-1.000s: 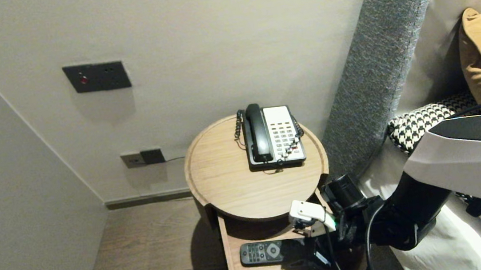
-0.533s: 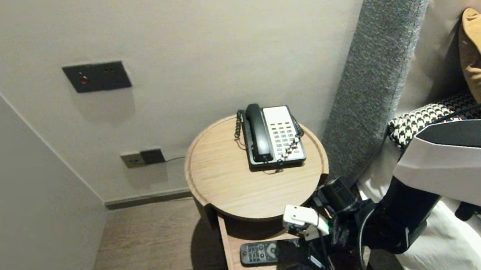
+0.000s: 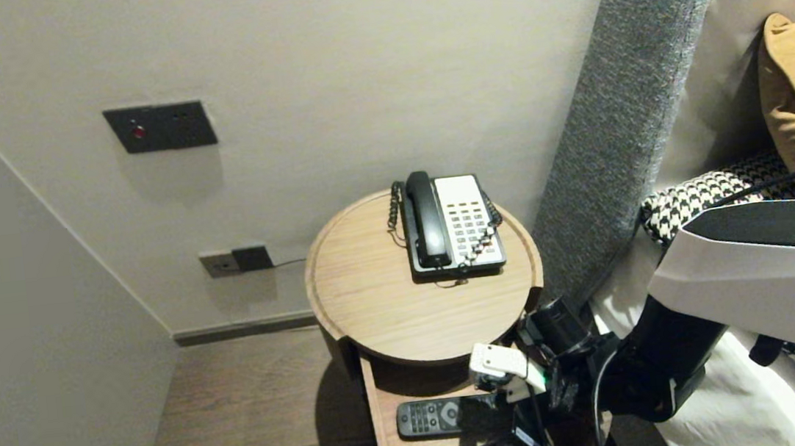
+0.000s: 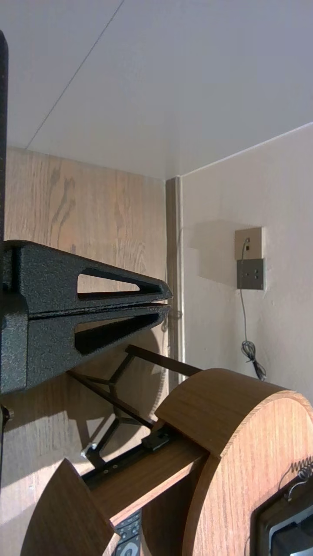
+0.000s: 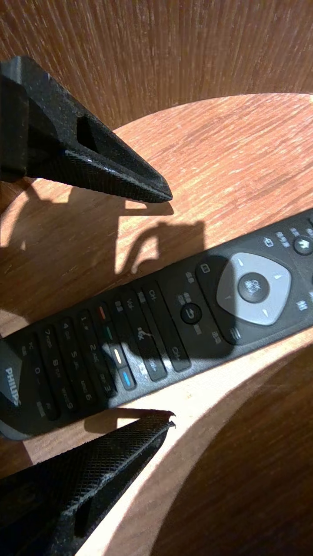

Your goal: Take the remote control out of the drawer one by one and place them on the table

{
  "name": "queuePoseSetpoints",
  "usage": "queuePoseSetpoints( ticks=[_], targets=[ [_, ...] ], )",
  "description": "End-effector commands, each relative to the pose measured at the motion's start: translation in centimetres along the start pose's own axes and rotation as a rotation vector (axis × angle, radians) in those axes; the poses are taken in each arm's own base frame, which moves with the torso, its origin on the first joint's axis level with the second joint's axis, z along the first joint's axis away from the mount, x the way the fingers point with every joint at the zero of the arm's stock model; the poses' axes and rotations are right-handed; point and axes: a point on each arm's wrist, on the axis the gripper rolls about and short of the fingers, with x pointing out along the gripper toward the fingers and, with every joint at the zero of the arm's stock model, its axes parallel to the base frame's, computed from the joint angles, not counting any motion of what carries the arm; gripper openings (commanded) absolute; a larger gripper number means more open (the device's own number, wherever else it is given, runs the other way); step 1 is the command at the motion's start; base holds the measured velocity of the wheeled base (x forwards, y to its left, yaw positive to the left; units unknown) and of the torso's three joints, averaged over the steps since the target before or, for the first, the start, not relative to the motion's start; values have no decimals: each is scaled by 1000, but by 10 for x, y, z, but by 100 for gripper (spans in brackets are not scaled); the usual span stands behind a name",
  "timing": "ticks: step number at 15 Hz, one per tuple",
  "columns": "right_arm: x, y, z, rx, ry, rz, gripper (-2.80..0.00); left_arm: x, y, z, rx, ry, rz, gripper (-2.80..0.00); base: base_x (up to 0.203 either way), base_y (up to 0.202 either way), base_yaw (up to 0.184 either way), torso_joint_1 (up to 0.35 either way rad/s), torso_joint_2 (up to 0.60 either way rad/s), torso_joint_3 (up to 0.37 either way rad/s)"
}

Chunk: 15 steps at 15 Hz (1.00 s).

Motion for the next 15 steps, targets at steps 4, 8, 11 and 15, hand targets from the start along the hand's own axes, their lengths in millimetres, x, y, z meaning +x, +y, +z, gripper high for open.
queuePoseSetpoints(
  ticks=[4,8,11,15],
  targets=[
    [2,1,-2,-1,6,6,-280,0,0,0,0,-1,1,-280,0,0,0,0,0,0],
    [1,4,-6,-8,16,15,-280,0,0,0,0,0,1,-280,0,0,0,0,0,0],
    [-2,3,-6,-4,11,7,-280,0,0,0,0,-1,1,-280,0,0,0,0,0,0],
    [-13,5,-2,-9,-4,-5,-280,0,0,0,0,-1,1,-280,0,0,0,0,0,0]
  ],
)
